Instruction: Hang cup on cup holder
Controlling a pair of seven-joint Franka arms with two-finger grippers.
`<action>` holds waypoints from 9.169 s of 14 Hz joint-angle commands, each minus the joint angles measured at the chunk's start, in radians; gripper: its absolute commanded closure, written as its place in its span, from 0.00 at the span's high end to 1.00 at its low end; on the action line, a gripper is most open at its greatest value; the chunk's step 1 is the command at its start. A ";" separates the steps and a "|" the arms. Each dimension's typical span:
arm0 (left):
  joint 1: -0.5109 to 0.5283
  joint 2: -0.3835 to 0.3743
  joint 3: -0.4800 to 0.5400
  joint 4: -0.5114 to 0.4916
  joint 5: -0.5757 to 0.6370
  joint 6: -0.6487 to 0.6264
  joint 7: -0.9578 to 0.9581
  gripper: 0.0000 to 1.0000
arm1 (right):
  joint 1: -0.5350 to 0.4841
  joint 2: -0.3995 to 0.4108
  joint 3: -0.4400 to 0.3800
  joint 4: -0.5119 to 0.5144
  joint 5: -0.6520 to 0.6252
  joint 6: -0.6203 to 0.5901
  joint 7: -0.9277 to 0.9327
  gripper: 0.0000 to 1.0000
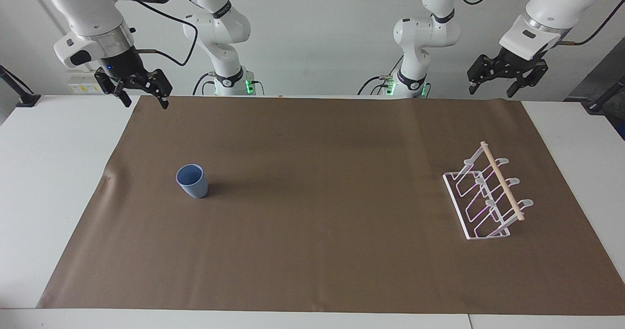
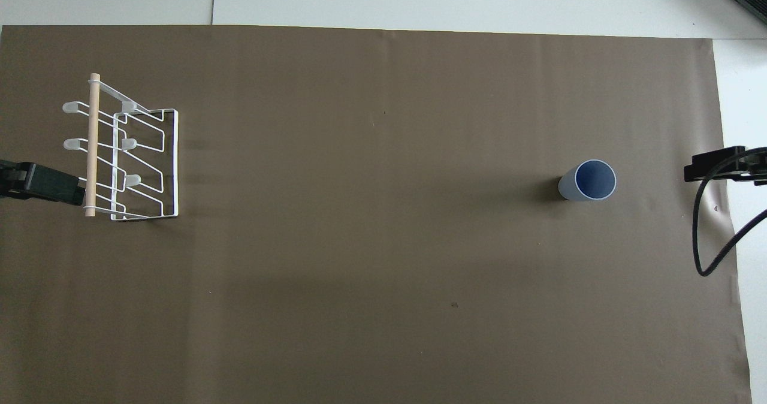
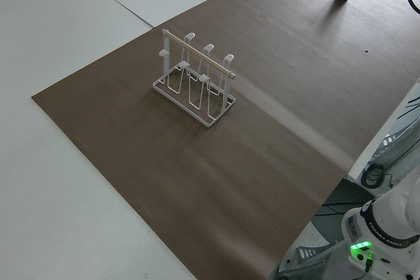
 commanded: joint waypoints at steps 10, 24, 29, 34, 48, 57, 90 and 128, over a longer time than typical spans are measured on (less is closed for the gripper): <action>-0.006 -0.015 0.006 -0.014 0.012 -0.011 -0.010 1.00 | -0.013 0.149 0.006 -0.274 0.005 0.442 -0.086 1.00; -0.006 -0.015 0.006 -0.013 0.012 -0.011 -0.010 1.00 | -0.008 0.212 0.008 -0.382 0.008 0.642 -0.088 1.00; -0.006 -0.015 0.006 -0.014 0.012 -0.011 -0.010 1.00 | -0.010 0.214 0.008 -0.398 0.008 0.662 -0.091 1.00; -0.006 -0.015 0.006 -0.014 0.012 -0.011 -0.010 1.00 | -0.010 0.215 0.008 -0.400 0.008 0.661 -0.106 0.41; -0.006 -0.015 0.006 -0.013 0.012 -0.011 -0.010 1.00 | -0.008 0.214 0.038 -0.257 0.063 0.530 -0.105 0.00; -0.006 -0.015 0.006 -0.014 0.012 -0.011 -0.010 1.00 | -0.040 0.211 0.060 -0.115 0.672 0.429 -0.326 0.00; -0.081 0.050 -0.089 0.053 -0.479 0.213 -1.111 1.00 | 0.352 0.033 0.077 -0.420 1.898 0.455 -0.364 0.00; -0.103 0.272 -0.221 0.188 -0.637 0.242 -2.044 0.24 | 0.382 0.046 0.077 -0.420 1.892 0.487 -0.479 0.00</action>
